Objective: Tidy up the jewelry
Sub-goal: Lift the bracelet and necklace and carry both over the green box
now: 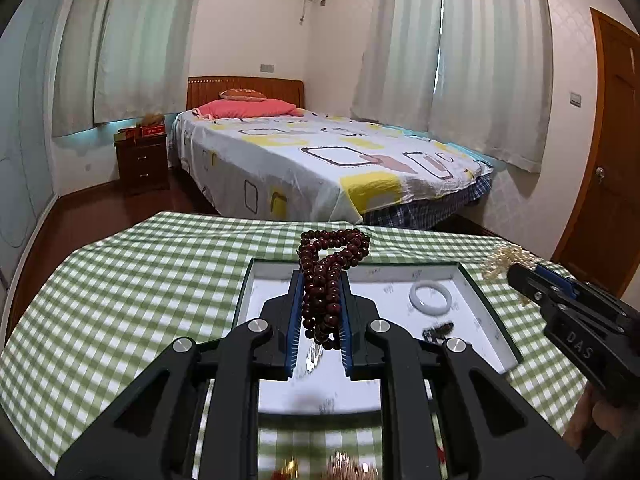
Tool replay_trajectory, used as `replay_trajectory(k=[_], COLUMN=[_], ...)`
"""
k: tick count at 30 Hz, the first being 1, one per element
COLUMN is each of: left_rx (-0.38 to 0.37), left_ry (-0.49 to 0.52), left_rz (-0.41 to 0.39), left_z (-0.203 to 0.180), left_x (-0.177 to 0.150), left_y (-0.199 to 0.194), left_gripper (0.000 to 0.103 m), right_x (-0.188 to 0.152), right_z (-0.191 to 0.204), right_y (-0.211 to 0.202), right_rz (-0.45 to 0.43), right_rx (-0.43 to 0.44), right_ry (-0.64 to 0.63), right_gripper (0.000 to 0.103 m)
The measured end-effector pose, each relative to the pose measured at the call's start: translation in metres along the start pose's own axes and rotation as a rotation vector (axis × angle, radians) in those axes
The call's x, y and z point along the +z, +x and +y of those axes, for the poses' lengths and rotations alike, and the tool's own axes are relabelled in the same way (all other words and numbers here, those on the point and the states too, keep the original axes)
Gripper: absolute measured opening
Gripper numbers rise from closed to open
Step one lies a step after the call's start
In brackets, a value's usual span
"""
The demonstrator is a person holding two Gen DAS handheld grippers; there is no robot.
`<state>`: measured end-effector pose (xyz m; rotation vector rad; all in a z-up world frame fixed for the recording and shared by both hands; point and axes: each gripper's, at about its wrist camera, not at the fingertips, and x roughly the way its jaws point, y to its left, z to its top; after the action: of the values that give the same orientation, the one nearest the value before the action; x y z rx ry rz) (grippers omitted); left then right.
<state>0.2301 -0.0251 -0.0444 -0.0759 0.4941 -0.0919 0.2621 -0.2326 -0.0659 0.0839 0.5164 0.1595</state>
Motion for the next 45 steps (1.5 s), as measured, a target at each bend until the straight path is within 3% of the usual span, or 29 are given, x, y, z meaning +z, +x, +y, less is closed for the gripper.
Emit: replay_trajectory(k=[8,20,28,38,40,42,45], left_rx=[0.026,0.049,0.082,0.108,0.116,0.117,0.118], left_ry=[0.011,-0.008,0.01,0.013,0.014,0.016,0.021], left_rz=[0.05,0.239,0.336,0.419,0.414,0.412,0.416], left_z=[0.004,0.023,0.022,0.027,0.027,0.027,0.026], left_x=[0.011,-0.007,-0.01,-0.019,-0.017,-0.017,-0.018], left_y=[0.062,0.138,0.157,0.176,0.176,0.175,0.175], left_gripper=[0.016,0.016,0.016,0.017,0.02,0.03,0.03], right_x=[0.01,0.0,-0.008,-0.012,-0.013,-0.013,-0.013], right_z=[0.002,0.009,0.013,0.011,0.011,0.011,0.011], right_y=[0.056,0.127,0.152,0.166,0.167,0.169,0.168], right_rz=[0.042,0.204,0.335,0.402,0.409,0.418,0.418], right_rx=[0.03,0.052,0.056,0.047,0.046,0.049,0.048], right_ry=[0.016,0.011,0.012,0.013,0.014,0.013,0.013], right_gripper=[0.02,0.02,0.02,0.02,0.022,0.025,0.037])
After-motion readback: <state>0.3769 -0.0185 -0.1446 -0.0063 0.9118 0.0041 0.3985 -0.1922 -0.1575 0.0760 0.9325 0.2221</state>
